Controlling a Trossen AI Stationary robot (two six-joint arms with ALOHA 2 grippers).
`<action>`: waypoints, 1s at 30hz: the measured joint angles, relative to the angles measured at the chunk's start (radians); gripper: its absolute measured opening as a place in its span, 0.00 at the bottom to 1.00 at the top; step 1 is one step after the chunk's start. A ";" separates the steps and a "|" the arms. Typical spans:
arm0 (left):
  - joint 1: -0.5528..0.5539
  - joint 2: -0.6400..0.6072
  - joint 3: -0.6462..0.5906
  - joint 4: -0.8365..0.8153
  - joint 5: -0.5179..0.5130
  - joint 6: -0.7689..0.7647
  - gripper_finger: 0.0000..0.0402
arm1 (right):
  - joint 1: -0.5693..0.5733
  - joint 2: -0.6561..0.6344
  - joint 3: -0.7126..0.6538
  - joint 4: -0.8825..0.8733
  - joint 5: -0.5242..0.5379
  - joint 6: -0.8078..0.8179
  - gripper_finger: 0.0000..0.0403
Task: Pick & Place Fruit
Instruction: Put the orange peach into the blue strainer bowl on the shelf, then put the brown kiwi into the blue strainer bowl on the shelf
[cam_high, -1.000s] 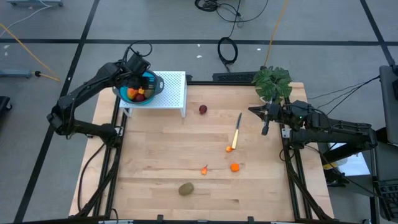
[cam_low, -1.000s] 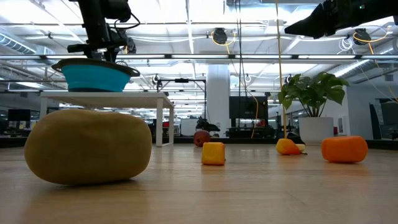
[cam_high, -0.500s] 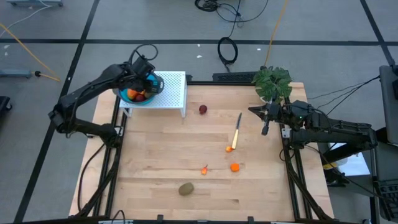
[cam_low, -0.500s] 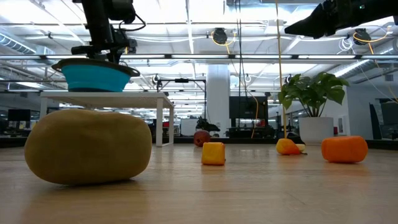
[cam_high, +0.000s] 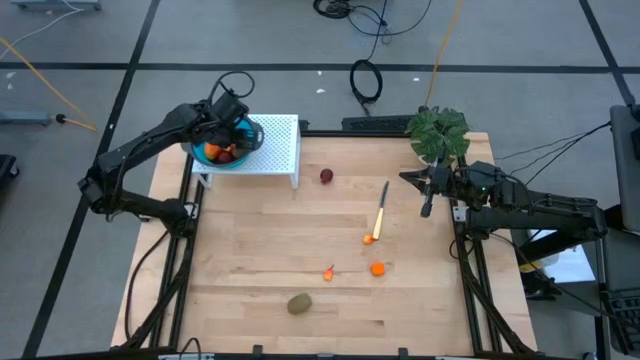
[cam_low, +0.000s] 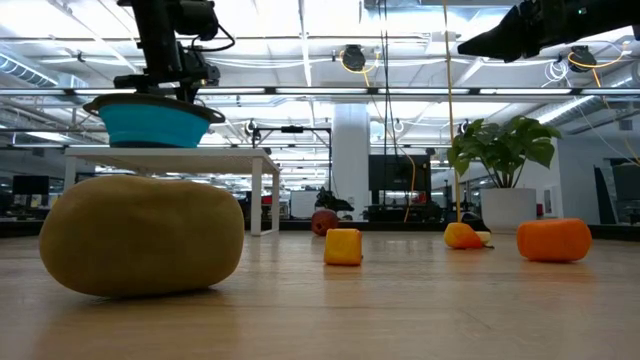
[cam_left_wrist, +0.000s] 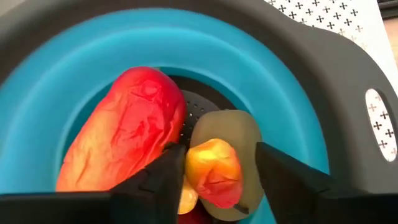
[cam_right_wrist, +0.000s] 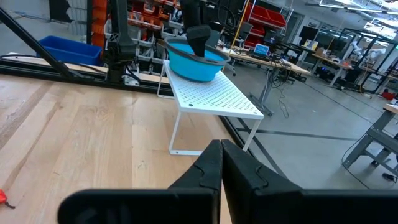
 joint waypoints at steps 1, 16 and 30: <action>0.000 0.000 0.000 0.000 0.000 0.002 0.53 | 0.000 0.000 0.000 0.000 0.000 0.000 0.00; -0.022 -0.106 0.101 0.004 0.004 -0.038 0.71 | 0.000 0.000 0.000 0.000 0.000 0.000 0.00; -0.509 -0.126 0.115 0.227 0.049 -0.138 0.71 | 0.000 0.000 0.000 -0.002 -0.001 -0.003 0.00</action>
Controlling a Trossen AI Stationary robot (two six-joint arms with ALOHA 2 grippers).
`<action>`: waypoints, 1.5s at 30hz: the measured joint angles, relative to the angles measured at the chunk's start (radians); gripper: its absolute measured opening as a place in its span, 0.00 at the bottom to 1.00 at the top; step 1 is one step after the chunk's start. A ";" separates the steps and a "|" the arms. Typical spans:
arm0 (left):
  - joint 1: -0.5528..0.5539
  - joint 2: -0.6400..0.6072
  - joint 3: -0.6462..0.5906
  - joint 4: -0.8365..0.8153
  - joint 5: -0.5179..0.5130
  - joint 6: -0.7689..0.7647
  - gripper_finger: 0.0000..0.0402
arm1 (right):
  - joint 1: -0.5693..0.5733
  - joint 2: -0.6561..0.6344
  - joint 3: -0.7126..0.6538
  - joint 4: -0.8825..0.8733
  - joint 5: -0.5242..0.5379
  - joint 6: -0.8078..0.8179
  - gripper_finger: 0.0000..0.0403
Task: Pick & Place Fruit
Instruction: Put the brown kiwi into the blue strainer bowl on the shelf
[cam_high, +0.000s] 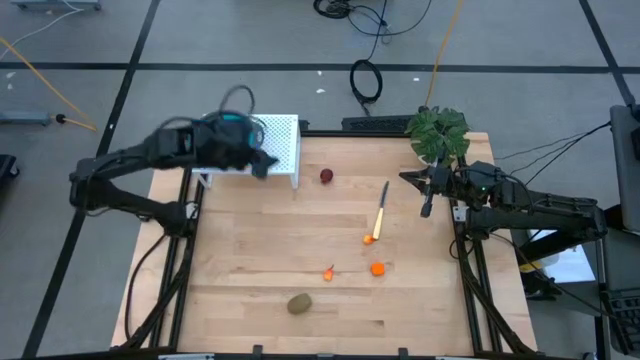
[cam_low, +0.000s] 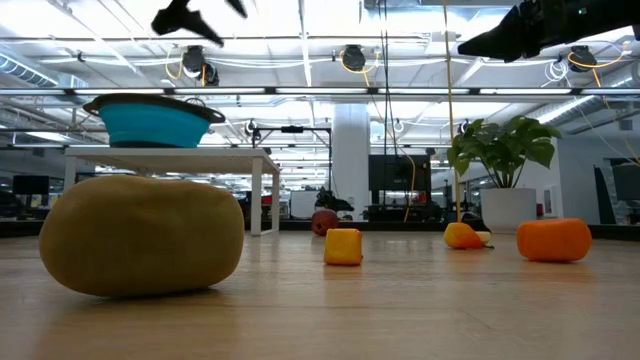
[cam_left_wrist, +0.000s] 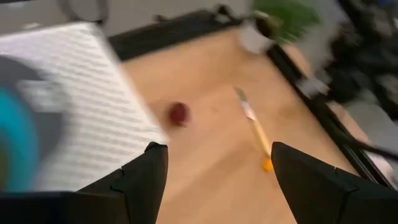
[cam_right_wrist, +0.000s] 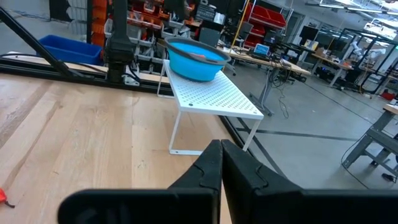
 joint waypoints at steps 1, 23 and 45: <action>-0.042 0.009 0.000 0.022 -0.001 0.000 0.71 | 0.000 0.000 0.000 -0.001 -0.003 0.000 0.00; -0.522 0.375 0.000 0.240 -0.134 -0.181 0.71 | 0.000 0.082 0.000 -0.026 -0.313 0.101 0.00; -0.663 0.583 0.000 0.131 0.254 -0.377 0.71 | 0.002 0.231 0.000 0.001 -0.419 0.105 0.00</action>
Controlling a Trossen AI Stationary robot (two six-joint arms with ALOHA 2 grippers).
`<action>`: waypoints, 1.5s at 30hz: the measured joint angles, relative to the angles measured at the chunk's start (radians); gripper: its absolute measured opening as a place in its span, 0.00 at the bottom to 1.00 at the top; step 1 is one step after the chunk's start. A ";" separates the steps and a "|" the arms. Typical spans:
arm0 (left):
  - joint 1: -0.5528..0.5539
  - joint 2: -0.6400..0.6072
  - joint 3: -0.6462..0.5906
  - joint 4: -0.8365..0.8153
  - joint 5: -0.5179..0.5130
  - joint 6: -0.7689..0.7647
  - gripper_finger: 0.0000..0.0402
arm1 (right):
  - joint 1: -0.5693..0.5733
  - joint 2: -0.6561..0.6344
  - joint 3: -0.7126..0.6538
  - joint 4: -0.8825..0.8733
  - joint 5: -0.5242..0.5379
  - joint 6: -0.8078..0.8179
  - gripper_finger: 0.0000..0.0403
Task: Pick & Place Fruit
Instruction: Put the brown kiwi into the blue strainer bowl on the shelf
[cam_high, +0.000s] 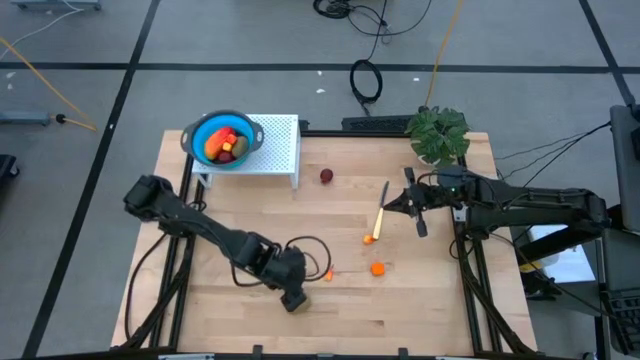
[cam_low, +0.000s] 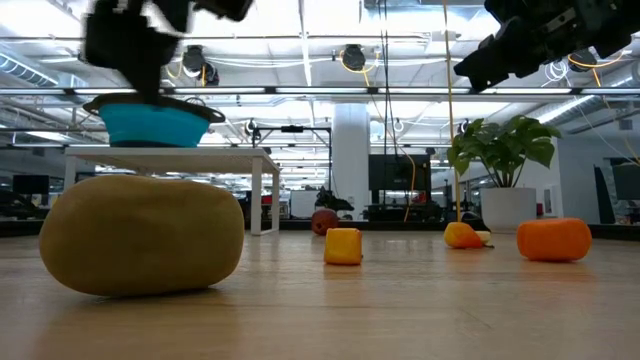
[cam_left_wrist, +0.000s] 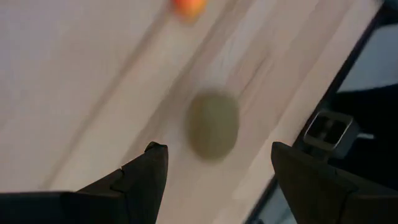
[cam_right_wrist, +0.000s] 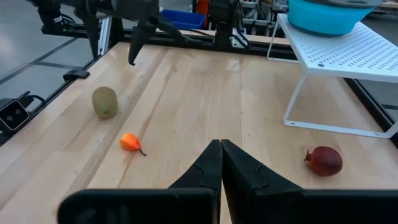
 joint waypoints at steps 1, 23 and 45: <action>-0.008 0.003 0.000 -0.025 0.018 -0.025 0.71 | 0.000 0.000 0.000 0.000 0.000 0.001 0.00; -0.123 0.001 0.000 0.022 0.025 -0.176 0.71 | -0.009 -0.177 -0.098 0.032 0.003 0.030 0.00; -0.050 0.114 0.000 0.061 -0.026 -0.093 0.71 | -0.009 -0.361 -0.238 0.065 0.004 0.074 0.00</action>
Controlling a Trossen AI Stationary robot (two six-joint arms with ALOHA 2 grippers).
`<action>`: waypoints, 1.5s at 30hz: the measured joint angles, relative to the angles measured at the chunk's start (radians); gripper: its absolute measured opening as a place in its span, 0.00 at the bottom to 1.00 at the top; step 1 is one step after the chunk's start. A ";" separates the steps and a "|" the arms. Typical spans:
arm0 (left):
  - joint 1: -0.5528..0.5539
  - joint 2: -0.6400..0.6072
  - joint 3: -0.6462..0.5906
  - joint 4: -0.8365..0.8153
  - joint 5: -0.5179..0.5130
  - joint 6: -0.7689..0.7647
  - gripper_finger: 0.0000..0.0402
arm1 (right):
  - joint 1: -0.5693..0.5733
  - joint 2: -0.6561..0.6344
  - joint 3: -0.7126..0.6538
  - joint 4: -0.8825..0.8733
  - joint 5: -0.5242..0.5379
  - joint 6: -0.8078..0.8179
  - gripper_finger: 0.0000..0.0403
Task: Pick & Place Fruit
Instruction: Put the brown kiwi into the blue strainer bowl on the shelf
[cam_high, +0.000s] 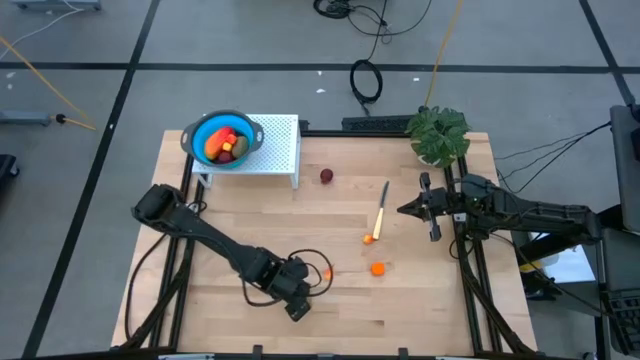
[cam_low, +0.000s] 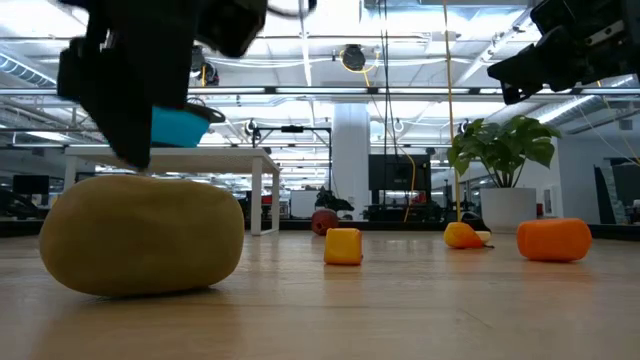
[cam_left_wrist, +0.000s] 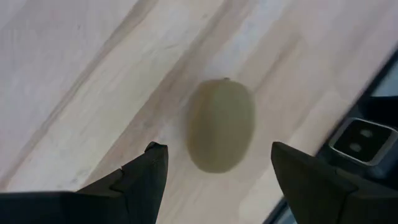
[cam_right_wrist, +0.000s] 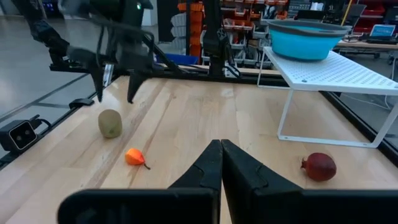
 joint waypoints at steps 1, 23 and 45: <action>0.005 0.010 0.000 0.000 0.009 -0.013 0.71 | 0.000 0.000 0.000 0.000 0.000 0.000 0.00; 0.011 0.061 0.001 0.053 -0.013 -0.089 0.71 | 0.000 0.001 0.000 0.000 0.004 -0.057 0.00; 0.009 0.172 0.002 0.108 0.136 -0.023 0.70 | 0.000 0.000 0.000 0.000 0.008 -0.054 0.00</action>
